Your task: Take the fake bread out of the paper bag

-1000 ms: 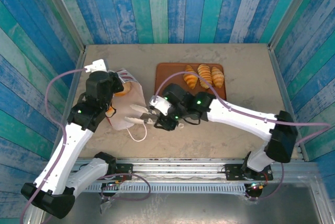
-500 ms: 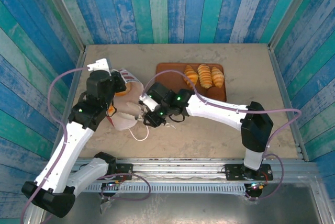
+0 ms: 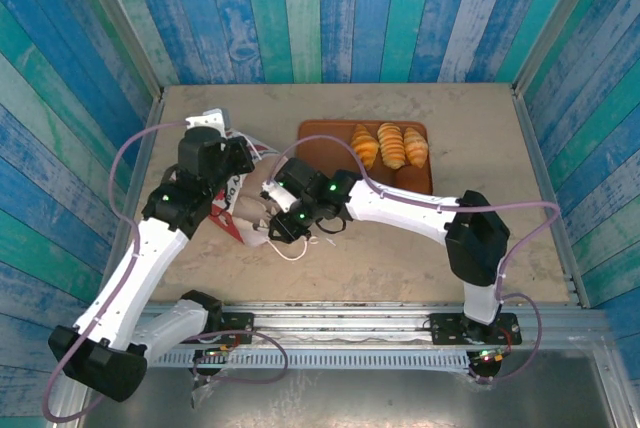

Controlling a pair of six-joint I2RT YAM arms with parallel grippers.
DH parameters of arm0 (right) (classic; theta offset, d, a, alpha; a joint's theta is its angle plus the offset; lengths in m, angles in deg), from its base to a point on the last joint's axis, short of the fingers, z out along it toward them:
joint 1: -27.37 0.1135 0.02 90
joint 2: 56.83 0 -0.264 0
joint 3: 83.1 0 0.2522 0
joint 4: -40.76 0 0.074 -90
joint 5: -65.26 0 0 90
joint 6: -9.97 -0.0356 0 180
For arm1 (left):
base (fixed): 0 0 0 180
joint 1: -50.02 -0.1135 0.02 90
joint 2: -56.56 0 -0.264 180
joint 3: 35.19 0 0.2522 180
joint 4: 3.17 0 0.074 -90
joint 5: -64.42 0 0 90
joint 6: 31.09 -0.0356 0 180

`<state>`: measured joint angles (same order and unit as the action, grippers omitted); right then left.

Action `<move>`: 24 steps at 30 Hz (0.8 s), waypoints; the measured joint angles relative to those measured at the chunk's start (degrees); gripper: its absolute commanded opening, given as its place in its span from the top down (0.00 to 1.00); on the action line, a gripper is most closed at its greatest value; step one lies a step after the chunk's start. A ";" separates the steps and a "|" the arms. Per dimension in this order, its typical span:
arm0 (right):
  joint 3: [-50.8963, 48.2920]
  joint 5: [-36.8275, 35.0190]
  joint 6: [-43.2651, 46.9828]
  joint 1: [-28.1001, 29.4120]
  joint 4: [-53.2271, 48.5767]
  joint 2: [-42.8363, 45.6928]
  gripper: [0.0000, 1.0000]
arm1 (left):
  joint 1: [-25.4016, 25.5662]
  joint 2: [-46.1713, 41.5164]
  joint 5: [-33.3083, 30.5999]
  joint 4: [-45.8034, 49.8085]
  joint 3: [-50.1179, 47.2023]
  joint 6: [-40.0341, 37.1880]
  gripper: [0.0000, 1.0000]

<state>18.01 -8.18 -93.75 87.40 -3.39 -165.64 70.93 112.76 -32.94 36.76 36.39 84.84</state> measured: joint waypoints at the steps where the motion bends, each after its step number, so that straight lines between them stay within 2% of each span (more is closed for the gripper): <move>1: 0.15 0.46 -0.04 -0.28 -0.13 -0.57 0.46 | 0.00 0.00 0.42 0.00 0.00 0.09 1.00; 16: 12.66 2.91 0.61 -0.96 -4.15 -10.88 0.42 | 0.00 -0.02 2.14 -1.57 0.00 1.16 1.00; 24: 16.50 1.70 1.75 -0.81 -7.06 -14.60 0.47 | 0.00 -0.02 2.03 -1.75 -0.02 1.36 1.00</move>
<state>34.51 -6.47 -92.00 86.59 -10.45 -180.24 70.93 112.74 -30.91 35.01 36.37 86.19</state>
